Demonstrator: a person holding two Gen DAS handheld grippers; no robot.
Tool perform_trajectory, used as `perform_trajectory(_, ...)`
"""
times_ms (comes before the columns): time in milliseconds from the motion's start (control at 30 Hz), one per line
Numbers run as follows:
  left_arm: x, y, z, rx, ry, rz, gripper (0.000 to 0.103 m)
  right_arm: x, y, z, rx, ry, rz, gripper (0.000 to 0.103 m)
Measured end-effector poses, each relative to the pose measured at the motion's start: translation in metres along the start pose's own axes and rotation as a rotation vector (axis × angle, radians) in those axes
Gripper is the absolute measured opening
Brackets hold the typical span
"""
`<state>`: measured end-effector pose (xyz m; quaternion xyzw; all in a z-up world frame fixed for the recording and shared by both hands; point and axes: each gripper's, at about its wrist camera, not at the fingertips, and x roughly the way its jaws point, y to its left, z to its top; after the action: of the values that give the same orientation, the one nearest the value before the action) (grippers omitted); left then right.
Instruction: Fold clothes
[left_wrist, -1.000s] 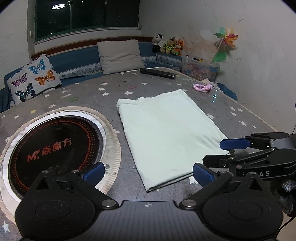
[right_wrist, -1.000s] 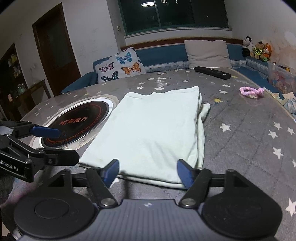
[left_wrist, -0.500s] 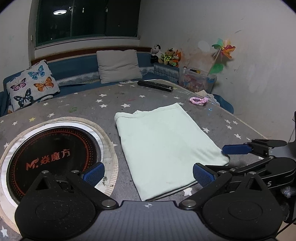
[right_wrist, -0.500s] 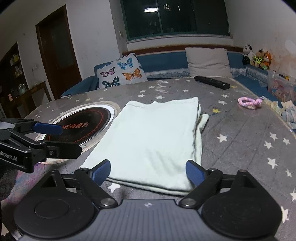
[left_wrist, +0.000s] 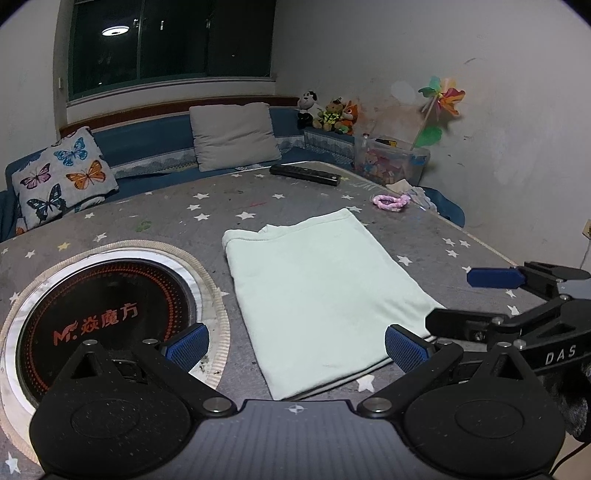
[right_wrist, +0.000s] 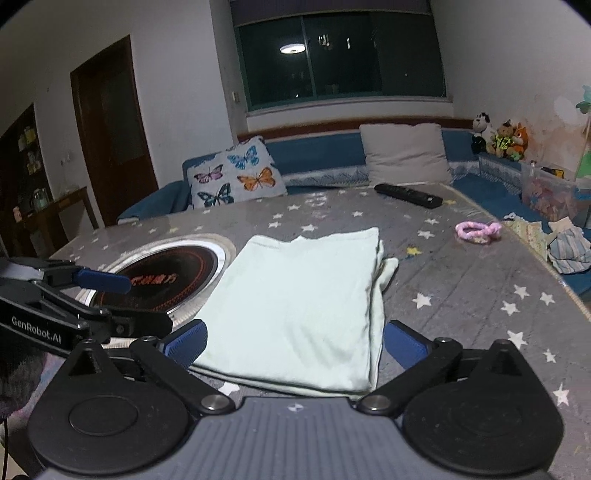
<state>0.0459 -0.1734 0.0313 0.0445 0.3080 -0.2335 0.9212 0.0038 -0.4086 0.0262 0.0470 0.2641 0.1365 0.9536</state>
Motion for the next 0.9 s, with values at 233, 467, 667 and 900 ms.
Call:
perform_trajectory(233, 0.001, -0.006, -0.003, 0.022, 0.018, -0.010, 0.103, -0.005, -0.002, -0.001, 0.020, -0.020, -0.009, 0.103)
perform_trajectory(467, 0.008, -0.005, -0.007, 0.021, 0.048, 0.004, 0.103, -0.004, -0.006, -0.006, 0.042, -0.007, -0.031, 0.103)
perform_trajectory(667, 0.014, -0.004, -0.009, 0.021, 0.079, 0.015, 0.103, -0.004, -0.010, -0.012, 0.072, 0.000, -0.046, 0.103)
perform_trajectory(900, 0.017, -0.007, -0.011, 0.026, 0.093, 0.020, 0.103, -0.004, -0.015, -0.017, 0.094, 0.010, -0.053, 0.103)
